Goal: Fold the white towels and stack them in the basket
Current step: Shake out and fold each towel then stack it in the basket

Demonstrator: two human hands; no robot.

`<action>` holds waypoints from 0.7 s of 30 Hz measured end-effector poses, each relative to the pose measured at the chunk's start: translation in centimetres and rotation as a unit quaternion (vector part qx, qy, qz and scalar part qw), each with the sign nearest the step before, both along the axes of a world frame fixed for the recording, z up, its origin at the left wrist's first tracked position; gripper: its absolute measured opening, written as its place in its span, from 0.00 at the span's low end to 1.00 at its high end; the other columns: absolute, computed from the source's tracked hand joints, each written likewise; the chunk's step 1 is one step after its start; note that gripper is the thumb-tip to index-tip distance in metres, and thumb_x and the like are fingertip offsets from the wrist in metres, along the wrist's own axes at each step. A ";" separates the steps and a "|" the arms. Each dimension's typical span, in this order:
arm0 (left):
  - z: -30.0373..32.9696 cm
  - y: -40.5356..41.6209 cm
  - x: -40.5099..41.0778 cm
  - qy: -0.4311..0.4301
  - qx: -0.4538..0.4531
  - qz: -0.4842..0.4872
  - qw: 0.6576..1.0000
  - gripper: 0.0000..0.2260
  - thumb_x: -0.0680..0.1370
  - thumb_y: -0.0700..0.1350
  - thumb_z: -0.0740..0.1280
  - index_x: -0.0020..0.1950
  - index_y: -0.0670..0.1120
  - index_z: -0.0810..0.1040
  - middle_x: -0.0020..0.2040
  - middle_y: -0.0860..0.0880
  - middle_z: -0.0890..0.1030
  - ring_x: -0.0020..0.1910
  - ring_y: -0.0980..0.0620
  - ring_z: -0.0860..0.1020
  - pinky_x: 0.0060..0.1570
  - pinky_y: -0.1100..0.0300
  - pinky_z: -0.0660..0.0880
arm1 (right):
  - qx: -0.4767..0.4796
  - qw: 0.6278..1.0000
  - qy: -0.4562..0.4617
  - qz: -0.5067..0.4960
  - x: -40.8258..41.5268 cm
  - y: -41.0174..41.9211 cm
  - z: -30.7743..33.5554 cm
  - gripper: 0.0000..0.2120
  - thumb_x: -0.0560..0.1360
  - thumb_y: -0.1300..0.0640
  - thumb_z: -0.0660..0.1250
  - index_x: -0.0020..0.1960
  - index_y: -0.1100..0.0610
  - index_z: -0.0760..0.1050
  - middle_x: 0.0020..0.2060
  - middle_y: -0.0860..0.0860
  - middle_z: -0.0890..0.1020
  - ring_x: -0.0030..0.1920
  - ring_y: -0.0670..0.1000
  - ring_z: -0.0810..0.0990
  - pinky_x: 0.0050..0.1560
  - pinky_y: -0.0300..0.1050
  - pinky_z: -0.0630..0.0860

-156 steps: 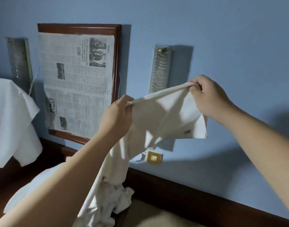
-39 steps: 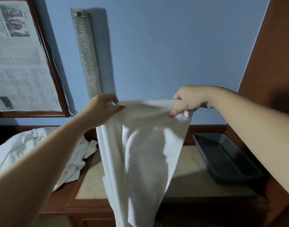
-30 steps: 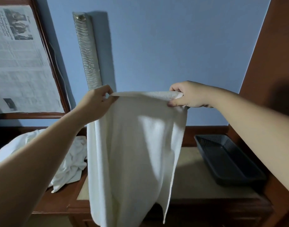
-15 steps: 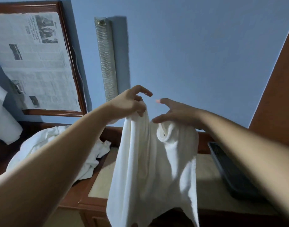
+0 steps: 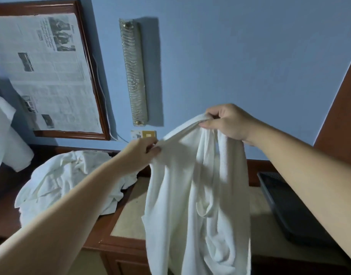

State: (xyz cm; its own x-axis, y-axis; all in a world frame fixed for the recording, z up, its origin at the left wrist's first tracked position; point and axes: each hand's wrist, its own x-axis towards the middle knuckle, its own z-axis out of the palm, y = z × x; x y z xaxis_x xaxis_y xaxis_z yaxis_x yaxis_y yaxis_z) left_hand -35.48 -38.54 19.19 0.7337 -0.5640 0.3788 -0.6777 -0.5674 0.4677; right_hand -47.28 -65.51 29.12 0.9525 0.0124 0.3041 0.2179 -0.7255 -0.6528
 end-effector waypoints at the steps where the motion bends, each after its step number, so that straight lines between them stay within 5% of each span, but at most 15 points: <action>1: -1.6 0.3 0.2 0.020 -0.019 0.019 0.999 0.10 0.85 0.49 0.65 0.43 0.56 0.76 0.35 0.54 0.79 0.33 0.60 0.77 0.34 0.62 0.70 | 0.010 1.000 -0.010 0.000 -0.1 -0.4 0.3 0.23 0.77 0.53 0.74 0.36 0.62 0.64 0.32 0.53 0.63 0.34 0.52 0.62 0.40 0.49 0.56; 6: -7.4 0.5 0.5 0.118 -0.110 0.095 0.982 0.16 0.86 0.52 0.61 0.43 0.46 0.77 0.36 0.49 0.80 0.34 0.54 0.76 0.39 0.50 0.73 | 0.036 0.999 -0.035 -0.015 -0.5 -2.1 0.9 0.24 0.77 0.54 0.74 0.39 0.67 0.64 0.34 0.54 0.63 0.37 0.54 0.60 0.43 0.49 0.56; 8: -6.7 0.1 0.4 0.144 -0.163 0.109 0.970 0.18 0.87 0.54 0.59 0.44 0.44 0.75 0.36 0.49 0.77 0.36 0.51 0.74 0.39 0.52 0.69 | -0.009 0.998 -0.019 -0.064 -0.2 -3.0 1.1 0.23 0.77 0.52 0.74 0.37 0.64 0.65 0.32 0.53 0.62 0.34 0.52 0.62 0.40 0.48 0.57; 12: 0.0 -0.7 -0.7 0.045 -0.152 0.062 0.985 0.14 0.86 0.54 0.60 0.43 0.50 0.70 0.32 0.54 0.72 0.31 0.57 0.69 0.33 0.62 0.66 | -0.218 0.959 0.098 -0.150 0.5 -4.3 1.4 0.20 0.73 0.41 0.76 0.42 0.56 0.73 0.37 0.50 0.76 0.40 0.53 0.76 0.39 0.47 0.67; 14: 4.6 -1.9 -1.8 -0.014 -0.126 0.007 0.992 0.10 0.86 0.53 0.61 0.48 0.51 0.75 0.35 0.53 0.77 0.33 0.57 0.73 0.33 0.67 0.68 | -0.208 0.961 0.146 -0.109 0.2 -2.5 1.4 0.25 0.67 0.33 0.79 0.57 0.44 0.75 0.45 0.46 0.80 0.47 0.48 0.81 0.48 0.46 0.75; 16: 8.3 -3.6 -2.9 -0.046 -0.087 -0.055 0.994 0.08 0.86 0.54 0.62 0.52 0.54 0.79 0.38 0.57 0.80 0.36 0.61 0.76 0.34 0.70 0.70 | -0.164 0.973 0.153 -0.056 0.3 0.1 1.2 0.36 0.63 0.31 0.81 0.65 0.31 0.68 0.50 0.41 0.81 0.51 0.42 0.81 0.56 0.46 0.77; 21: 11.7 -4.9 -2.7 -0.150 0.013 -0.084 0.985 0.08 0.84 0.58 0.63 0.48 0.59 0.76 0.34 0.59 0.77 0.37 0.58 0.76 0.36 0.65 0.70 | -0.133 0.987 0.085 -0.013 1.5 1.4 0.7 0.13 0.75 0.38 0.73 0.52 0.46 0.84 0.46 0.43 0.86 0.49 0.44 0.83 0.55 0.47 0.79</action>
